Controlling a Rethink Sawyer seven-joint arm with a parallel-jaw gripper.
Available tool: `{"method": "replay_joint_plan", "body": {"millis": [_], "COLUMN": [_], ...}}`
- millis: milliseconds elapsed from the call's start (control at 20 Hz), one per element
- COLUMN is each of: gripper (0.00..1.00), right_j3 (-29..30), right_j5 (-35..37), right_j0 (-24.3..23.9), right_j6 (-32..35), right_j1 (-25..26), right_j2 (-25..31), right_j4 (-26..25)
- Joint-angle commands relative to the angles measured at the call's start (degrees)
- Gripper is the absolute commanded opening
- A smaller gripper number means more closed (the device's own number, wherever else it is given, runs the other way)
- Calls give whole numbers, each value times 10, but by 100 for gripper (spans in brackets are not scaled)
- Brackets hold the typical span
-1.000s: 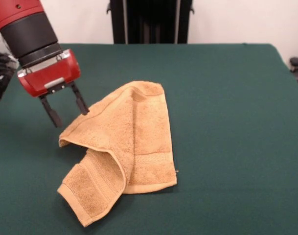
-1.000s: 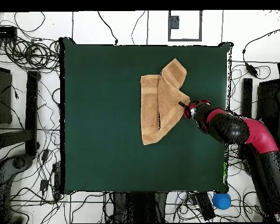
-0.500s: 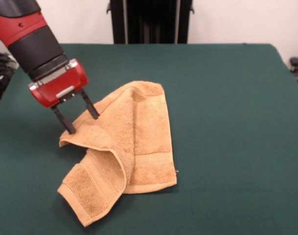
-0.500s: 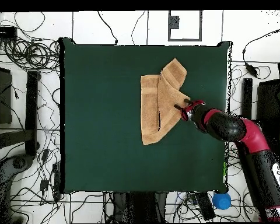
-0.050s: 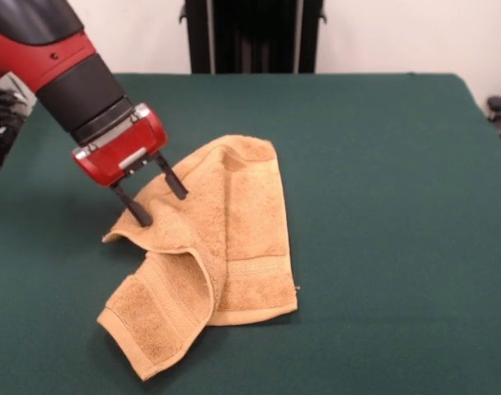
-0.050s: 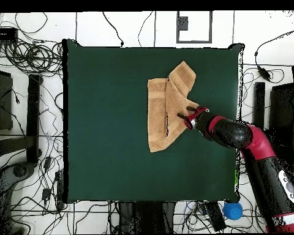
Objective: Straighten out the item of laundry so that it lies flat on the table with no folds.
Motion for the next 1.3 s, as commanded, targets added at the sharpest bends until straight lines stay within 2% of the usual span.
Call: {"method": "replay_joint_plan", "body": {"millis": [50,350,850,1100,1300], "gripper": [100,100,100,100,100], "right_j3": [9,21,25,44,40], "right_j5": [61,34,30,11,22], "right_j0": [17,9,-2,-10,-9], "right_j6": [-155,-107,-96,-66,-61], "right_j1": [30,14,16,-11,-28], "right_j2": [-50,-57,-60,-63,-65], "right_j4": [1,-8,-5,-15,-12]}}
